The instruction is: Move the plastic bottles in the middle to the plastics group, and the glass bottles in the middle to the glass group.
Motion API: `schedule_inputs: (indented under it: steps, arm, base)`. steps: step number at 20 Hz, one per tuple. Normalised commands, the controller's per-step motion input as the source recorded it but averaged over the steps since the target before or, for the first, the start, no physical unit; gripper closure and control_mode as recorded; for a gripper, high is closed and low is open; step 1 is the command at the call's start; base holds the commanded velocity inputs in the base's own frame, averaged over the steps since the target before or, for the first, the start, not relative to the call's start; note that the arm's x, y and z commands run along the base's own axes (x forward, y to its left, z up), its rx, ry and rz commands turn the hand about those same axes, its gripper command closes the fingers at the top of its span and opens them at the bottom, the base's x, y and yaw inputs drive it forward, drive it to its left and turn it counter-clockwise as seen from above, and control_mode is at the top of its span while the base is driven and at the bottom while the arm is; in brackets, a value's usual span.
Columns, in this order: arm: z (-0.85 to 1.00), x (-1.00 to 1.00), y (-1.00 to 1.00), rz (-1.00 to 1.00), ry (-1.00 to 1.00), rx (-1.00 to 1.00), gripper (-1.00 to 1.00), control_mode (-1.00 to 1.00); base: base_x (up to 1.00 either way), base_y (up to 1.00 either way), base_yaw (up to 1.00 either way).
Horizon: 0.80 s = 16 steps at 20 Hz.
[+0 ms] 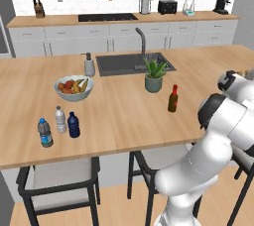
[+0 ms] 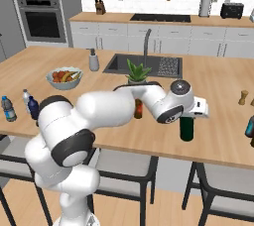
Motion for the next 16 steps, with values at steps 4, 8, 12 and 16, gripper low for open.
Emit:
schedule_inputs:
  steps: [4,8,12,16]
  arm:
    - [0.01,0.0,-0.6,-0.02,-0.03,0.09,1.0,-1.0]
    - [0.16,0.0,-0.44,-0.02,-0.09,0.1,1.0,-1.0]
    - [0.2,0.0,-0.18,0.0,-0.07,0.01,1.0,-1.0]
    - [0.18,0.0,-0.09,0.0,-0.08,0.0,1.0,-1.0]
  base:
    - [0.0,0.0,0.0]
    - [0.0,0.0,0.0]
    - [0.0,0.0,0.0]
    - [0.0,0.0,0.0]
